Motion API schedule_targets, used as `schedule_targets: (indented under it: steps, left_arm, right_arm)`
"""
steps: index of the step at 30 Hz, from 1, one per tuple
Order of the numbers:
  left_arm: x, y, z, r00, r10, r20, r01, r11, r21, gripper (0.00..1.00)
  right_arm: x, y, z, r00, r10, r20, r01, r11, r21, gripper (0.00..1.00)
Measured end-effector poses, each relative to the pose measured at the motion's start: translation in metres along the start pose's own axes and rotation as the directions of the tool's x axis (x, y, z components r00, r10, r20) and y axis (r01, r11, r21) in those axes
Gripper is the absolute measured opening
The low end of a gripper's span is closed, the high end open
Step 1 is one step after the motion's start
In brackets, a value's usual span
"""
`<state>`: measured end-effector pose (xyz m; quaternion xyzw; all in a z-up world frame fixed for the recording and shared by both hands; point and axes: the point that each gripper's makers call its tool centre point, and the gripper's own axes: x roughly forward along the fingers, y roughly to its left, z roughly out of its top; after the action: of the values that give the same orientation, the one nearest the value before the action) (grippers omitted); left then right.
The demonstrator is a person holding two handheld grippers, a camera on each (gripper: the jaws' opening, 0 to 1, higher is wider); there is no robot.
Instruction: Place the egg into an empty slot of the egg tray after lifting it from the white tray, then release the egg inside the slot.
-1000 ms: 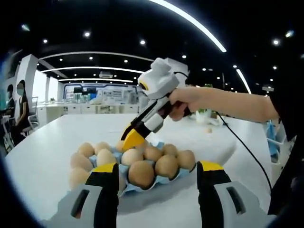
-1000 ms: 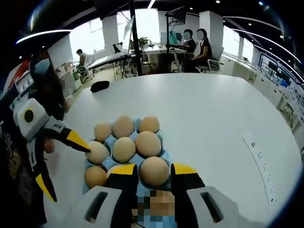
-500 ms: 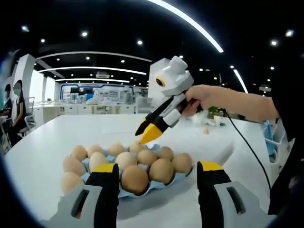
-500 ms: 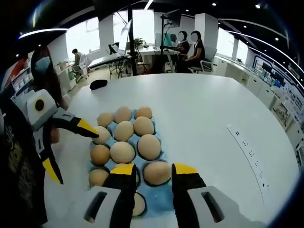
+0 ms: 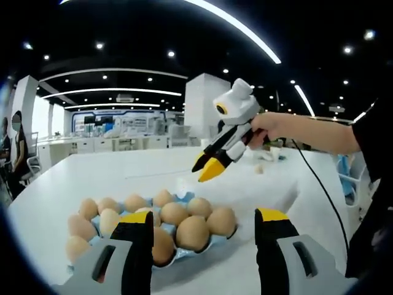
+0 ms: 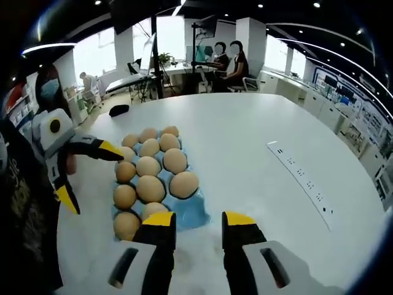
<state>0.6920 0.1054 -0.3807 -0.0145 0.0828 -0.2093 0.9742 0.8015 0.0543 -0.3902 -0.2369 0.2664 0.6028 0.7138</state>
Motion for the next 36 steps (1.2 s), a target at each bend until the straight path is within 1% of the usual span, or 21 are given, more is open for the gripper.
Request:
schedule_targets:
  steps: [7, 12, 20, 27, 36]
  left_arm:
    - [0.004, -0.009, 0.002, 1.000, -0.013, -0.008, 0.013, 1.000, 0.015, 0.68]
    - [0.004, -0.015, 0.001, 1.000, -0.020, -0.012, 0.020, 1.000, 0.019, 0.68]
    - [0.004, -0.019, 0.000, 0.999, -0.027, -0.018, 0.028, 0.999, 0.027, 0.68]
    - [0.008, -0.023, -0.002, 0.999, -0.037, -0.026, 0.038, 0.999, 0.030, 0.68]
    - [0.013, -0.032, 0.000, 0.998, -0.047, -0.035, 0.049, 0.998, 0.047, 0.68]
  right_arm:
    - [-0.014, -0.011, -0.016, 1.000, -0.014, -0.003, 0.014, 1.000, 0.019, 0.31]
    - [-0.024, -0.017, -0.025, 1.000, -0.030, -0.008, 0.031, 0.999, 0.026, 0.31]
    - [-0.037, -0.023, -0.041, 0.998, -0.053, -0.018, 0.053, 0.998, 0.037, 0.31]
    - [-0.047, -0.032, -0.055, 0.997, -0.072, -0.022, 0.073, 0.996, 0.057, 0.31]
    - [-0.061, -0.044, -0.074, 0.995, -0.094, -0.030, 0.096, 0.993, 0.068, 0.31]
